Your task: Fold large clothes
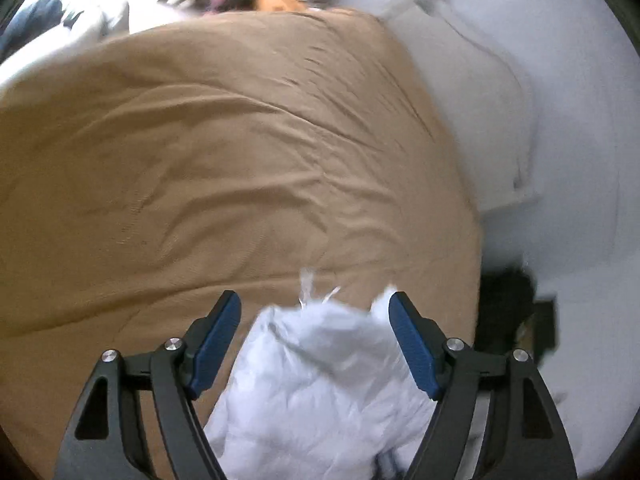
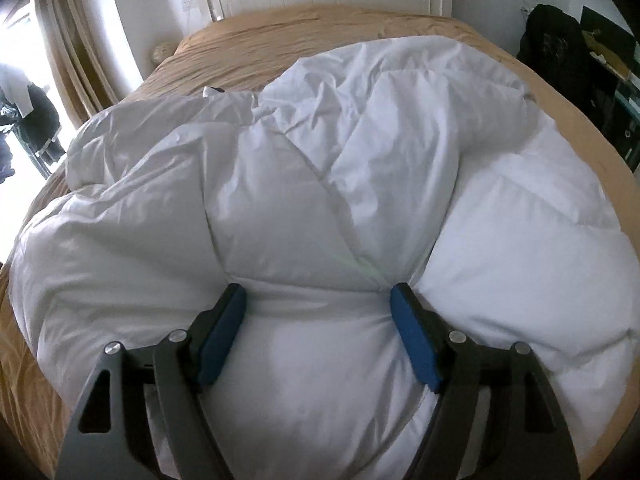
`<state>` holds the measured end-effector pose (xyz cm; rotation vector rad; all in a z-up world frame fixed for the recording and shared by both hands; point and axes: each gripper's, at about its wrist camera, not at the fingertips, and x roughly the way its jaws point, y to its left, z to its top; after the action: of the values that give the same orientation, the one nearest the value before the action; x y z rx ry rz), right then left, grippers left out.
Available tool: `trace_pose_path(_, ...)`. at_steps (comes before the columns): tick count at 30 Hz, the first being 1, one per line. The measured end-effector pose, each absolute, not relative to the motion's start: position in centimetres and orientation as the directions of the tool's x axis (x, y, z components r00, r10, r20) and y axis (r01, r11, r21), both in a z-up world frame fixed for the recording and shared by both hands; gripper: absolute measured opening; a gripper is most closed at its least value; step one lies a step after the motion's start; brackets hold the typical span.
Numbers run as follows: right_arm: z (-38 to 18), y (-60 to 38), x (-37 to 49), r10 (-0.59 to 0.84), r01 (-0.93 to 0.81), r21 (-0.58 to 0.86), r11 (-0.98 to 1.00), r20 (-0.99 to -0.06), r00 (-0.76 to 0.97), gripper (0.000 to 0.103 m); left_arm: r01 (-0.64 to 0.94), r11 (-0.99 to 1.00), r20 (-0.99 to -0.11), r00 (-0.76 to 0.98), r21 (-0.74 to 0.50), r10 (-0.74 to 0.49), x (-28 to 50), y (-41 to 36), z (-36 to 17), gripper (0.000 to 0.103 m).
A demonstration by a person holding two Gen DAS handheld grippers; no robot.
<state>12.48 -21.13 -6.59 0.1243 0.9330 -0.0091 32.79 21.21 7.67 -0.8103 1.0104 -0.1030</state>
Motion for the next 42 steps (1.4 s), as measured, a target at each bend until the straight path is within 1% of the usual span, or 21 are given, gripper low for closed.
trace_pose_path(3, -6.5, -21.0, 12.1, 0.033, 0.071, 0.093, 0.993, -0.804, 0.594, 0.076, -0.108, 0.791, -0.715, 0.514, -0.603, -0.474, 30.4, 13.3, 7.4, 0.076)
trace_pose_path(6, -6.4, -20.9, 12.4, 0.024, 0.083, 0.09, 0.992, -0.805, 0.593, 0.076, 0.053, 0.853, -0.714, 0.521, -0.52, -0.468, 28.1, 5.8, 5.5, 0.076)
trace_pose_path(7, -6.2, -20.8, 12.5, 0.025, 0.089, 0.097, 0.991, -0.803, 0.595, 0.075, 0.138, 0.885, -0.716, 0.539, -0.445, -0.444, 27.3, 2.2, 4.2, 0.076)
trace_pose_path(9, -5.6, -20.5, 12.9, 0.022, 0.099, 0.101, 0.99, -0.801, 0.599, 0.075, 0.213, 0.919, -0.73, 0.558, -0.333, -0.394, 26.6, -1.3, 1.7, 0.076)
trace_pose_path(10, -5.3, -20.5, 13.4, 0.014, 0.102, 0.095, 0.99, -0.799, 0.601, 0.075, 0.232, 0.946, -0.778, 0.543, -0.225, -0.318, 26.8, -3.3, -1.0, 0.076)
trace_pose_path(12, -4.9, -21.2, 13.1, -0.016, 0.116, 0.069, 0.991, -0.794, 0.608, 0.075, 0.246, 0.964, -0.811, 0.54, -0.101, -0.223, 27.3, -4.3, -4.4, 0.078)
trace_pose_path(13, -4.7, -21.7, 12.8, -0.027, 0.119, 0.058, 0.991, -0.789, 0.614, 0.074, 0.269, 0.961, -0.789, 0.576, -0.066, -0.216, 27.3, -4.2, -5.4, 0.079)
trace_pose_path(15, -4.4, -22.6, 12.4, -0.056, 0.121, 0.024, 0.992, -0.784, 0.618, 0.072, 0.255, 0.963, -0.785, 0.576, -0.091, -0.227, 27.9, -3.4, -5.3, 0.079)
trace_pose_path(16, -4.2, -23.1, 12.4, -0.078, 0.128, 0.001, 0.992, -0.786, 0.614, 0.066, 0.242, 0.964, -0.795, 0.561, -0.106, -0.229, 28.5, -3.3, -5.1, 0.079)
trace_pose_path(18, -3.3, -23.8, 12.8, -0.112, 0.16, -0.02, 0.987, -0.796, 0.594, 0.057, 0.24, 0.966, -0.803, 0.555, -0.094, -0.216, 29.0, -3.5, -5.0, 0.079)
trace_pose_path(20, -1.5, -23.8, 14.1, -0.078, 0.151, 0.018, 0.988, -0.789, 0.609, 0.057, 0.239, 0.967, -0.808, 0.551, -0.086, -0.208, 29.4, -3.6, -5.0, 0.08)
trace_pose_path(21, -0.4, -23.3, 15.6, -0.076, 0.135, 0.011, 0.991, -0.781, 0.62, 0.057, 0.24, 0.967, -0.809, 0.551, -0.08, -0.204, 29.3, -3.9, -5.2, 0.08)
trace_pose_path(23, -0.1, -22.4, 18.5, -0.081, 0.115, -0.014, 0.993, -0.792, 0.605, 0.057, 0.239, 0.968, -0.812, 0.548, -0.077, -0.2, 29.7, -4.6, -5.4, 0.08)
trace_pose_path(28, -3.8, -23.2, 27.5, -0.151, 0.142, -0.094, 0.985, -0.868, 0.474, 0.057, 0.24, 0.967, -0.823, 0.531, -0.083, -0.202, 30.0, -4.1, -5.4, 0.081)
trace_pose_path(32, -5.0, -27.8, 30.5, -0.151, 0.255, -0.045, 0.966, -0.897, 0.415, 0.058, 0.233, 0.969, -0.826, 0.527, -0.085, -0.199, 30.3, -3.9, -5.5, 0.081)
trace_pose_path(34, -5.0, -30.4, 31.8, -0.203, 0.341, -0.067, 0.938, -0.902, 0.381, 0.058, 0.233, 0.969, -0.826, 0.529, -0.079, -0.194, 30.5, -4.0, -5.6, 0.082)
trace_pose_path(36, -4.5, -32.2, 31.9, -0.223, 0.403, -0.067, 0.913, -0.908, 0.354, 0.058, 0.229, 0.97, -0.828, 0.527, -0.079, -0.191, 30.6, -3.9, -5.6, 0.082)
trace_pose_path(37, -3.7, -32.6, 31.2, -0.209, 0.413, -0.04, 0.91, -0.904, 0.372, 0.057, 0.227, 0.971, -0.831, 0.522, -0.081, -0.192, 30.6, -3.9, -5.5, 0.082)
trace_pose_path(39, -0.9, -31.3, 28.5, -0.142, 0.35, 0.041, 0.936, -0.866, 0.479, 0.057, 0.211, 0.972, -0.844, 0.498, -0.105, -0.2, 30.9, -3.7, -4.9, 0.079)
trace_pose_path(40, 0.2, -30.4, 27.0, -0.115, 0.31, 0.062, 0.949, -0.845, 0.522, 0.058, 0.175, 0.971, -0.847, 0.481, -0.161, -0.227, 31.1, -3.1, -4.1, 0.075)
trace_pose_path(42, 2.2, -27.9, 23.1, -0.071, 0.221, 0.076, 0.972, -0.803, 0.592, 0.059, 0.134, 0.949, -0.831, 0.459, -0.285, -0.314, 31.8, -2.2, -2.7, 0.075)
